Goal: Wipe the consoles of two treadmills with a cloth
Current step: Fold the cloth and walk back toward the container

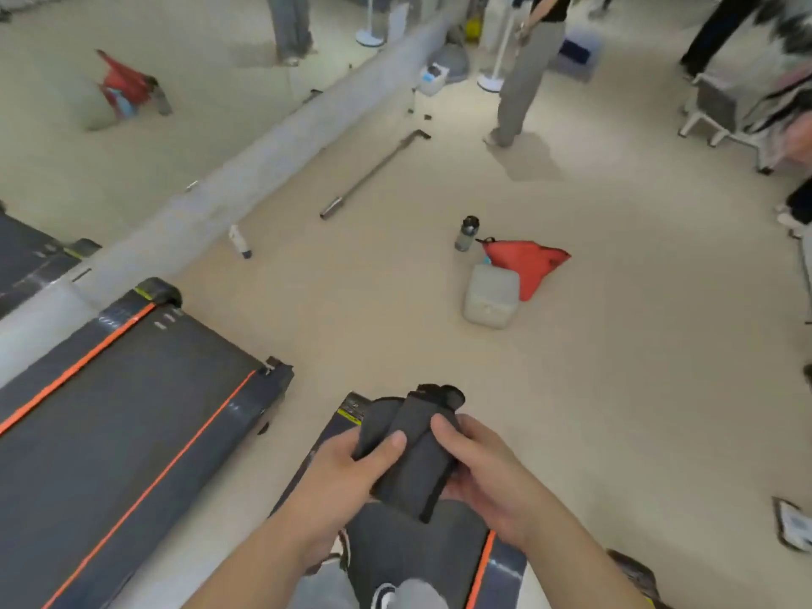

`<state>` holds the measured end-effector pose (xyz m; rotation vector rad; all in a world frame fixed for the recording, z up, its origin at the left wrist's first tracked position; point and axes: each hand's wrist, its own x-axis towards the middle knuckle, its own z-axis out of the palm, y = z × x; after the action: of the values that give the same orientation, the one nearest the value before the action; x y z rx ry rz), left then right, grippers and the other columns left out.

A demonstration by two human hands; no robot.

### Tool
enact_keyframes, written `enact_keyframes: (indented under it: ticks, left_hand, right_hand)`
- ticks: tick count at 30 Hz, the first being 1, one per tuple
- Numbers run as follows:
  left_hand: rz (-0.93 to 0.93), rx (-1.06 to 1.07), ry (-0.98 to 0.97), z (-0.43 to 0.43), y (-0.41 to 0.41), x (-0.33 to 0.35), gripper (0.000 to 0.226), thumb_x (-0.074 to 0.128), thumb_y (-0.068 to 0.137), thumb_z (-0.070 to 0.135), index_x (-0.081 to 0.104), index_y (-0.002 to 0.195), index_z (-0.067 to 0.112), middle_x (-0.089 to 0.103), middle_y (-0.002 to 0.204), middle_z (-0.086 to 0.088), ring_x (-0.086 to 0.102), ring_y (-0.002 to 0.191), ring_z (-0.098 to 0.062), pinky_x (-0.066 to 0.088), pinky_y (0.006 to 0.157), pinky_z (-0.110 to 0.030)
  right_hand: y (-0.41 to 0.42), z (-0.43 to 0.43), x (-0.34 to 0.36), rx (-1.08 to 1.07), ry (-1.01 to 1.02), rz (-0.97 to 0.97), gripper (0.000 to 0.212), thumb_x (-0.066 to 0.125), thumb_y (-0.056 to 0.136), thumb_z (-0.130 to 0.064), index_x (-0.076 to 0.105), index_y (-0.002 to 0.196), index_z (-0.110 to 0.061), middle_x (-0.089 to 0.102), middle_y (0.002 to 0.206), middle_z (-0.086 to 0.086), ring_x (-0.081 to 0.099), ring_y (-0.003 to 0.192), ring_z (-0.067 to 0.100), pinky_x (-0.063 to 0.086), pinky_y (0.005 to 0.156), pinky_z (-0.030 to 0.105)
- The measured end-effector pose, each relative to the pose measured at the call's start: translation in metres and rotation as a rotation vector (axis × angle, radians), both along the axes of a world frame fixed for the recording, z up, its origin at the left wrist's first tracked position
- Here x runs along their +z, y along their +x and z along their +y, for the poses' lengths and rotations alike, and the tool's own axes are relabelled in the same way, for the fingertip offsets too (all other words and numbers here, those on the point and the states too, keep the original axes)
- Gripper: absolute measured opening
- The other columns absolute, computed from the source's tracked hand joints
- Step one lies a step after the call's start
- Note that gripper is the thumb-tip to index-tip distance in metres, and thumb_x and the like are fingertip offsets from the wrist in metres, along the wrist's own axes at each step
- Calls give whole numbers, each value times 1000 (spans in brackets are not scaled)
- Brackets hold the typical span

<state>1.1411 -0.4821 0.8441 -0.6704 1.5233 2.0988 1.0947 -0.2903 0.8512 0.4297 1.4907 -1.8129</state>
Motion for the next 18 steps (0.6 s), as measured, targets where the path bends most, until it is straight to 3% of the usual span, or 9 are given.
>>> enact_keyframes:
  ticks: [6, 11, 15, 18]
  left_hand:
    - [-157, -134, 77, 42, -100, 4, 44, 48, 108, 45, 72, 127, 14, 78, 121, -10, 74, 113, -28, 55, 103, -54]
    - [-346, -166, 294, 110, -184, -6, 68, 48, 101, 62, 69, 130, 5, 73, 128, -19, 69, 122, -36, 46, 113, -59]
    - [-134, -376, 53, 169, -256, -15, 39, 70, 96, 29, 69, 130, 10, 78, 121, -9, 73, 115, -28, 52, 107, -57]
    - [1, -420, -68, 207, -309, -13, 26, 67, 101, 21, 70, 126, 17, 80, 117, -2, 76, 110, -22, 57, 102, -49]
  right_hand:
    - [-46, 52, 4, -336, -63, -9, 34, 60, 104, -14, 62, 135, -1, 76, 127, 18, 73, 118, 32, 59, 101, 52]
    - [-96, 122, -2, -559, -77, -18, 42, 61, 89, -13, 68, 130, -7, 75, 127, 21, 73, 108, 29, 58, 87, 42]
    - [-152, 175, -18, -609, -66, -45, 41, 73, 95, -28, 68, 131, -9, 76, 130, 13, 72, 122, 28, 53, 109, 53]
    - [-202, 208, -33, -604, 14, -57, 55, 80, 89, -40, 65, 133, -11, 79, 126, 6, 74, 120, 26, 55, 107, 56]
